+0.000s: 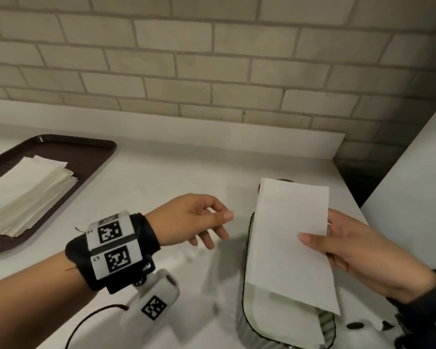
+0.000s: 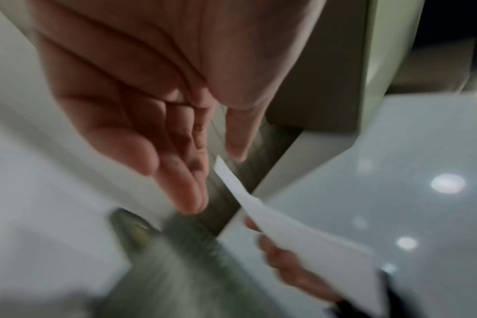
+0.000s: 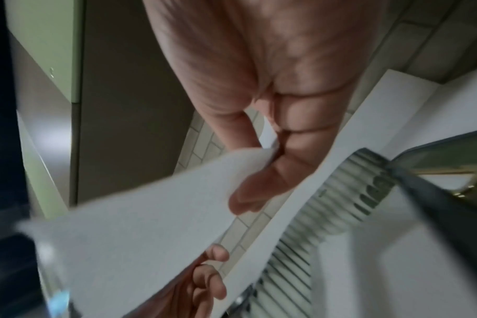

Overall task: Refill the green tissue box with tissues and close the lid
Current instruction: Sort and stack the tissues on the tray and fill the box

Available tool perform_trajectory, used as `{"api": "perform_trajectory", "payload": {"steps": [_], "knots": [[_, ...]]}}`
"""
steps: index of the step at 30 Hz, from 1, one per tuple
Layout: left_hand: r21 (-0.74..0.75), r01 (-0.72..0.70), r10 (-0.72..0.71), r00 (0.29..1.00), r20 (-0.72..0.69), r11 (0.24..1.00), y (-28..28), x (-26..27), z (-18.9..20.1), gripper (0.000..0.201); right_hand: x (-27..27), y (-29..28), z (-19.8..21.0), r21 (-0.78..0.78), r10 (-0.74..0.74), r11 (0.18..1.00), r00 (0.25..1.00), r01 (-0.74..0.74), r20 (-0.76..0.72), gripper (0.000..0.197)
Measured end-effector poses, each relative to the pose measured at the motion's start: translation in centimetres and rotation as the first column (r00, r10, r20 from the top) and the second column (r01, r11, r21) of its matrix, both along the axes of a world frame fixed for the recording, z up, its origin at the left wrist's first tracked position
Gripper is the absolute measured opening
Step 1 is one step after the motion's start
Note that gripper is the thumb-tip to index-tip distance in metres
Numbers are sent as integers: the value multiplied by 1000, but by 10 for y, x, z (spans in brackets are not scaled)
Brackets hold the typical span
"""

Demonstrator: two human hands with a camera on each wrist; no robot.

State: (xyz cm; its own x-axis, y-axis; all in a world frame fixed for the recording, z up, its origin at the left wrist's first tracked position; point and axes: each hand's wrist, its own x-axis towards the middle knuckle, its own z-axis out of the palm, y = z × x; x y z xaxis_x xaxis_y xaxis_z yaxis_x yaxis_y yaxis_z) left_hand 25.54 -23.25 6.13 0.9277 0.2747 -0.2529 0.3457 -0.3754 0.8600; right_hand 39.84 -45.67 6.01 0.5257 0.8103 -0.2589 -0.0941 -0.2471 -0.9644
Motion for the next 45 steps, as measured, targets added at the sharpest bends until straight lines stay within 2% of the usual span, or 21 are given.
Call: {"api": "perform_trajectory", "payload": {"steps": [3, 6, 8, 12, 17, 22, 25, 30, 32, 35, 37, 40, 41, 43, 45], "knots": [[299, -48, 73, 995, -72, 953, 36, 0, -10, 6, 5, -7, -2, -101, 41, 994, 999, -37, 31, 43], [636, 13, 153, 967, -205, 772, 74, 4, -25, 14, 7, -9, -4, -220, 94, 972, 994, -79, 56, 42], [723, 85, 198, 934, -297, 685, 95, 8, -38, 24, 9, -7, -6, -270, 106, 959, 993, -87, 58, 41], [734, 154, 261, 870, -418, 661, 122, 23, -63, 48, 11, 0, -7, -371, 164, 921, 982, -120, 89, 39], [733, 117, 323, 843, -430, 670, 138, 44, -85, 74, 5, 5, -11, -440, 228, 884, 968, -160, 106, 46], [702, 90, 350, 818, -457, 707, 152, 56, -80, 97, 3, 5, -13, -465, 239, 871, 963, -156, 125, 49], [689, 104, 350, 801, -485, 717, 156, 60, -78, 101, 2, 8, -14, -513, 249, 850, 949, -118, 194, 46], [649, 45, 345, 818, -460, 759, 159, 60, -80, 99, -4, 12, -15, -622, 331, 780, 891, -73, 310, 28], [650, 8, 352, 836, -421, 759, 158, 59, -81, 96, -7, 12, -13, -635, 360, 771, 855, -49, 373, 37], [660, -6, 335, 865, -374, 751, 157, 58, -81, 87, -12, 15, -8, -644, 404, 765, 771, 10, 491, 84], [668, 11, 310, 880, -360, 744, 157, 57, -79, 74, -16, 15, 0, -659, 435, 746, 679, 97, 592, 100], [722, 45, 274, 907, -319, 691, 158, 55, -78, 64, -17, 13, 13, -622, 497, 756, 439, 203, 748, 83], [736, 47, 267, 915, -303, 675, 158, 54, -78, 60, -17, 12, 16, -618, 513, 756, 392, 216, 764, 73], [755, 35, 265, 925, -273, 655, 158, 52, -77, 51, -15, 12, 20, -628, 535, 749, 367, 211, 761, 55], [765, 36, 251, 934, -256, 644, 157, 50, -75, 41, -17, 11, 20, -647, 554, 739, 378, 187, 742, 44]]}}
